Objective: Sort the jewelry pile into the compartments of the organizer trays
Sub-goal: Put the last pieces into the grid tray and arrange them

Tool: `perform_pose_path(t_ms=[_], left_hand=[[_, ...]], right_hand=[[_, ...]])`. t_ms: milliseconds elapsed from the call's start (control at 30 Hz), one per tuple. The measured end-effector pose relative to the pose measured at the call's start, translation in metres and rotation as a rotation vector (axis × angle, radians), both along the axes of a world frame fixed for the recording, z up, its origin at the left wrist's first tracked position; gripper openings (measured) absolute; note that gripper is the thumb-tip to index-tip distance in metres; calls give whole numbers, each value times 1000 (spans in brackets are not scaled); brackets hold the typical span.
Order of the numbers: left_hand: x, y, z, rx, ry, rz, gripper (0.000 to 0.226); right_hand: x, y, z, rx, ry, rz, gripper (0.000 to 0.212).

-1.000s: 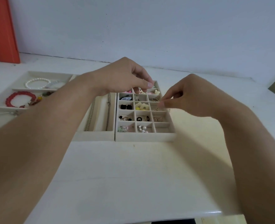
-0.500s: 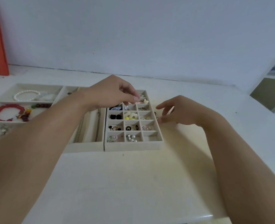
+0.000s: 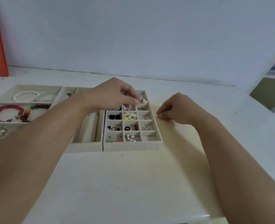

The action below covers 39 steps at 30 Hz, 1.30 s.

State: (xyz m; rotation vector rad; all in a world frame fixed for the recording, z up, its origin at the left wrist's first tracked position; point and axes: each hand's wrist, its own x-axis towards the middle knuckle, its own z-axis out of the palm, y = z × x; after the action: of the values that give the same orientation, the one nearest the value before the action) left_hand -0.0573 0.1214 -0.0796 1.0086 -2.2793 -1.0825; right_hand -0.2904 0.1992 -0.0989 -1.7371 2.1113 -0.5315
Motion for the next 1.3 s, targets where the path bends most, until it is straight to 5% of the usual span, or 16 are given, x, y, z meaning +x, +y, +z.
perform_pose_path(t_ms=[300,500,667,900,1200,1300], left_hand=[[-3,2,-1,8,-8,0,8],[-9,8,-2,57,58,-20,13],[-15,14,-1,108,133,-55,17],[-14,16,3,109,139,-66,19],[-15,18,5,340,240,-84,14],[-14,19,7,345,238,-63,13]], right_hand=[[-2,1,4,-140,-86,79,19],[6,12,21,-254,-461,201,20],[15,16,26,-220,-587,311,26],[17,15,25,-240,-614,299,29],[15,14,26,-258,-569,298,31],[5,10,22,-245,-422,202,22]])
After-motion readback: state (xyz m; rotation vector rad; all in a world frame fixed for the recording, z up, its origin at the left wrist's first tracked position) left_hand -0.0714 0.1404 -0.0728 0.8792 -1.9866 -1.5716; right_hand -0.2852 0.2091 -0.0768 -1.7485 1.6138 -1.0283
